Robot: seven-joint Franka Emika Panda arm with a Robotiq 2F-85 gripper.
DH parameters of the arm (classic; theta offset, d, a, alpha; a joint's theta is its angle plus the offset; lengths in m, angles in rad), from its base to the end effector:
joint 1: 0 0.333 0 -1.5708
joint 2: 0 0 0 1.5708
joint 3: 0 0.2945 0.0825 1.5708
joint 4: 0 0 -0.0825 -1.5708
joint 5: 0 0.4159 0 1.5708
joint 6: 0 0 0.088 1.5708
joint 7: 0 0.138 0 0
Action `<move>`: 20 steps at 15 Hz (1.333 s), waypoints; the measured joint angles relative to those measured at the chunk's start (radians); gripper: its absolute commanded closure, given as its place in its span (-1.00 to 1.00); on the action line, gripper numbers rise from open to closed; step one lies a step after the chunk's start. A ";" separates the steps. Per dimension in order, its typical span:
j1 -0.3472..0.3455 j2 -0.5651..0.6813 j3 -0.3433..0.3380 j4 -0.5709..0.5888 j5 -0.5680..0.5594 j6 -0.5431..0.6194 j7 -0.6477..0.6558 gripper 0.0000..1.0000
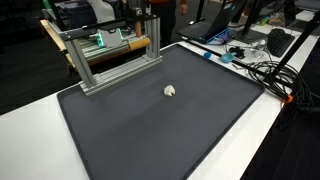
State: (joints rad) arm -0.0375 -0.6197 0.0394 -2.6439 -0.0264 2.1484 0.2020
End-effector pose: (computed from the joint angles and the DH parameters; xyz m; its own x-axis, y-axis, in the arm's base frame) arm 0.4106 -0.0028 0.3865 0.9734 -0.1888 0.1298 -0.1931 -0.9810 0.0210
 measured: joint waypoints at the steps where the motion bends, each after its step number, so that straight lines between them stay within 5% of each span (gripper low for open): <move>1: -0.004 0.000 0.000 -0.004 0.000 0.000 0.000 -1.00; 9: -0.014 -0.046 0.007 -0.021 0.000 -0.030 0.042 -0.87; 20: -0.017 -0.065 0.026 -0.020 0.000 -0.021 0.108 -1.00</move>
State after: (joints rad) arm -0.0548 -0.6844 0.0659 -2.6642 -0.0263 2.1272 0.3103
